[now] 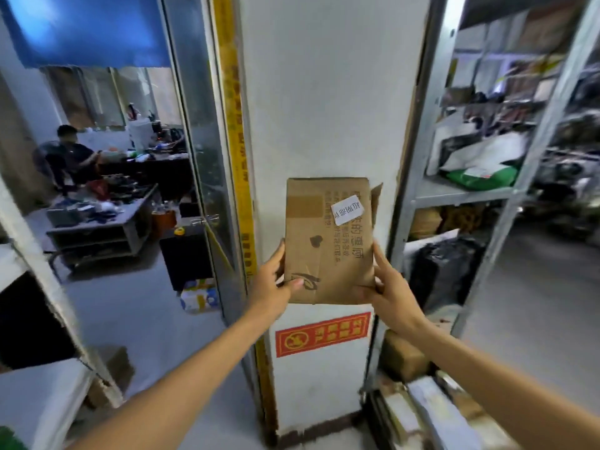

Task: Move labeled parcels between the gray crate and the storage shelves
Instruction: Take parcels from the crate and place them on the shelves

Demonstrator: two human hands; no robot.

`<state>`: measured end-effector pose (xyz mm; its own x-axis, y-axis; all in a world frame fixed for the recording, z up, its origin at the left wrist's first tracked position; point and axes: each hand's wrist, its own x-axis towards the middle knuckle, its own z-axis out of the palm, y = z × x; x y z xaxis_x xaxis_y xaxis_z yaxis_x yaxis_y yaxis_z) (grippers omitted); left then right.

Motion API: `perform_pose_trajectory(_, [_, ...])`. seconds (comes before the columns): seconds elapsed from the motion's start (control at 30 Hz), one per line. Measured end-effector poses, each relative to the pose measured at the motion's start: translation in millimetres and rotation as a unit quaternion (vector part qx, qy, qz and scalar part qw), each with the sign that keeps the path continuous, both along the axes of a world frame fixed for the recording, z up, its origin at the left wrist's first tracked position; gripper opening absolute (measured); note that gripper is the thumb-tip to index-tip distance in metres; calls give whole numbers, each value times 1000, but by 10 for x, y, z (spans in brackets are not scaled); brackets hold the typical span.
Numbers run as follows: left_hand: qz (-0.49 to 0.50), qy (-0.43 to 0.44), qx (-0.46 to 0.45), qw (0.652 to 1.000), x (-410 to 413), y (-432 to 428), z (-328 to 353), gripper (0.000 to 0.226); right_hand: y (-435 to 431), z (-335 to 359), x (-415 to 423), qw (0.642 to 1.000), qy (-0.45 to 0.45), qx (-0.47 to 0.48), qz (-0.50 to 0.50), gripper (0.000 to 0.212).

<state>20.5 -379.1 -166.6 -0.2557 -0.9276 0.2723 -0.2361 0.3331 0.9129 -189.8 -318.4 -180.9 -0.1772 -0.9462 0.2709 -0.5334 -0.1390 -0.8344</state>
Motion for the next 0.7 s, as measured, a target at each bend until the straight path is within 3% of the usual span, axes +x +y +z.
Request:
perform_pose_trajectory(0.3, [-182,-28,16,983,-1480,33,-393,87,792,-267,-1117,982,-26,40,-181,101])
perform_pose_trajectory(0.7, [-324,-48,57,943,-3161,-84,-341,84,1079,-396,-2358,952,-62,7,-300,98])
